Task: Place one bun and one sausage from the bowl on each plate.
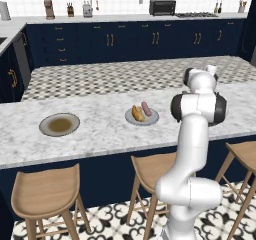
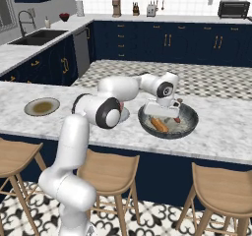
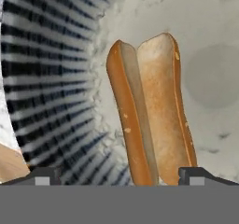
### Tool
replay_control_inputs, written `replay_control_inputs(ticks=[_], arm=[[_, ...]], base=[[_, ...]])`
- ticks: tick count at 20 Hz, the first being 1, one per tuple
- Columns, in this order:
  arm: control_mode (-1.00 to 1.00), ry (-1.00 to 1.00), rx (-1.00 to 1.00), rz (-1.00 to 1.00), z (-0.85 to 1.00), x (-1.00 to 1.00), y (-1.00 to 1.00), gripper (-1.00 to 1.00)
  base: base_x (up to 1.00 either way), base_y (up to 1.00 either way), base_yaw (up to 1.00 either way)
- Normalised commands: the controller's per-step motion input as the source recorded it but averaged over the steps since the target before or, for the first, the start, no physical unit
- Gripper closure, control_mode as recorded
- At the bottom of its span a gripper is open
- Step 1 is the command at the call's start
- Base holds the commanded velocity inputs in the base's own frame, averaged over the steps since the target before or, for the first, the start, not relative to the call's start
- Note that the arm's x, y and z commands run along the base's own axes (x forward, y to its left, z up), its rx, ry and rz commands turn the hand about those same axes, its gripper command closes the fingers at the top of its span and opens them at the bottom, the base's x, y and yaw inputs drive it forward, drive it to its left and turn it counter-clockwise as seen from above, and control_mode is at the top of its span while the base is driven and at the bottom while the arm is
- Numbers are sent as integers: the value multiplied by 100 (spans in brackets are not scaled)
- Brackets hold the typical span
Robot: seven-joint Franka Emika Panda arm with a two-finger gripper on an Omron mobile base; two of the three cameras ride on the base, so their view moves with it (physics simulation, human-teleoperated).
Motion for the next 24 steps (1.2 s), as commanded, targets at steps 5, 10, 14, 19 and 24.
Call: replay_control_inputs(ticks=[5,10,14,19,24], arm=[[-100,0,-5,0,-7,24,-5,-100],[-100,0,0,3,-10,19,0,-100],[-100,0,0,6,-23,14,0,-100],[-100,0,0,5,-27,8,0,-100],[-100,0,0,5,-26,0,0,-100]], base=[[0,0,0],[0,0,0],[0,0,0],[0,0,0],[0,0,0]])
